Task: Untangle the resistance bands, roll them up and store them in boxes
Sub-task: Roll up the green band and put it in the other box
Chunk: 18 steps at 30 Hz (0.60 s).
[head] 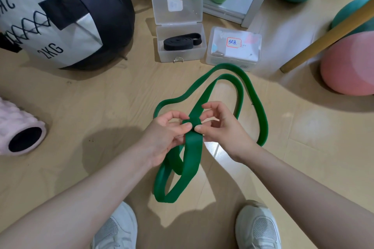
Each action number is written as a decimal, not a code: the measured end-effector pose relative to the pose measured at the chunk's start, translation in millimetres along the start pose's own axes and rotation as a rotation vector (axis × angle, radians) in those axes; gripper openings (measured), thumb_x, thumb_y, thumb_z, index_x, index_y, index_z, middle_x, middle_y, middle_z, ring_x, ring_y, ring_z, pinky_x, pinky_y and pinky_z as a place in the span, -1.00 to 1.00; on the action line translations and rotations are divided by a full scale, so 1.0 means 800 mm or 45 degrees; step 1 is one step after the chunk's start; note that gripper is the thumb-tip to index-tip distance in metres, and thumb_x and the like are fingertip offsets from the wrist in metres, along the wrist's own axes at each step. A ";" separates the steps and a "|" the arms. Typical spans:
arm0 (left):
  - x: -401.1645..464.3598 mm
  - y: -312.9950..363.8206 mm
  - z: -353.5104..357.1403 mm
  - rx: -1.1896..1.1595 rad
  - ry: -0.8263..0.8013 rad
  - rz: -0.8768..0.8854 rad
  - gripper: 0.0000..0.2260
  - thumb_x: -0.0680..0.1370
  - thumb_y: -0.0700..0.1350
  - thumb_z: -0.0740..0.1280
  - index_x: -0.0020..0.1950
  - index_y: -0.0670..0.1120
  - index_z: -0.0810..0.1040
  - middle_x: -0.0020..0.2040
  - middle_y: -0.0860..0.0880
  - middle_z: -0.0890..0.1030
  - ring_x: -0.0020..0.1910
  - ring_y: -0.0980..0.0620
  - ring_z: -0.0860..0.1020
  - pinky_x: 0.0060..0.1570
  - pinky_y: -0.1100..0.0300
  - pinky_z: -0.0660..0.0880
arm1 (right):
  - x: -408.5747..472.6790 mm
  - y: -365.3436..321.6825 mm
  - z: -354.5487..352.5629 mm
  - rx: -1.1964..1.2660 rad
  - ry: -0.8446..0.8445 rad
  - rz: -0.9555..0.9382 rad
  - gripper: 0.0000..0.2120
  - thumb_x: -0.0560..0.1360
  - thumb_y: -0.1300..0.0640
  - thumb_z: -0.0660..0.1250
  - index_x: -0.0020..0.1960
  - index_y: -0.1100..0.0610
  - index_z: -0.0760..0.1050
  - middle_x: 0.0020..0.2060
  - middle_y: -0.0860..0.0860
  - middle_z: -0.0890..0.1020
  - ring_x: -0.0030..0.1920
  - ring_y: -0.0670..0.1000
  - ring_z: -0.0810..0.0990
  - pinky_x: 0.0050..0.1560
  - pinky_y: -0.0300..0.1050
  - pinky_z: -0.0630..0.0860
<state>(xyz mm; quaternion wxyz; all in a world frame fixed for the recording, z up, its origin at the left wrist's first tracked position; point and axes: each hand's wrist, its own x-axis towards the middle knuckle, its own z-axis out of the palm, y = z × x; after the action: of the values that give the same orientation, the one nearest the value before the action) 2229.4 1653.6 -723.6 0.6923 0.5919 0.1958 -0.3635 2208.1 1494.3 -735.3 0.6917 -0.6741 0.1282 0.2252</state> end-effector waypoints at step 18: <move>0.006 0.013 -0.010 0.348 -0.092 0.083 -0.62 0.45 -0.27 0.39 0.24 -0.08 0.43 -0.11 -0.04 0.66 -0.29 0.07 0.60 -0.22 0.20 0.50 | 0.000 -0.002 0.004 -0.037 0.066 -0.074 -0.88 0.48 0.33 0.32 -0.12 0.14 0.44 -0.10 0.11 0.52 -0.16 0.18 0.58 0.06 0.18 0.55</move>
<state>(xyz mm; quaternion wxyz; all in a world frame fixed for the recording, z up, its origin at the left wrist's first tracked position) 2241.5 1660.0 -722.0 0.6233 0.6731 0.1002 -0.3853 2208.2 1497.3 -733.9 0.6845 -0.6931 0.1232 0.1895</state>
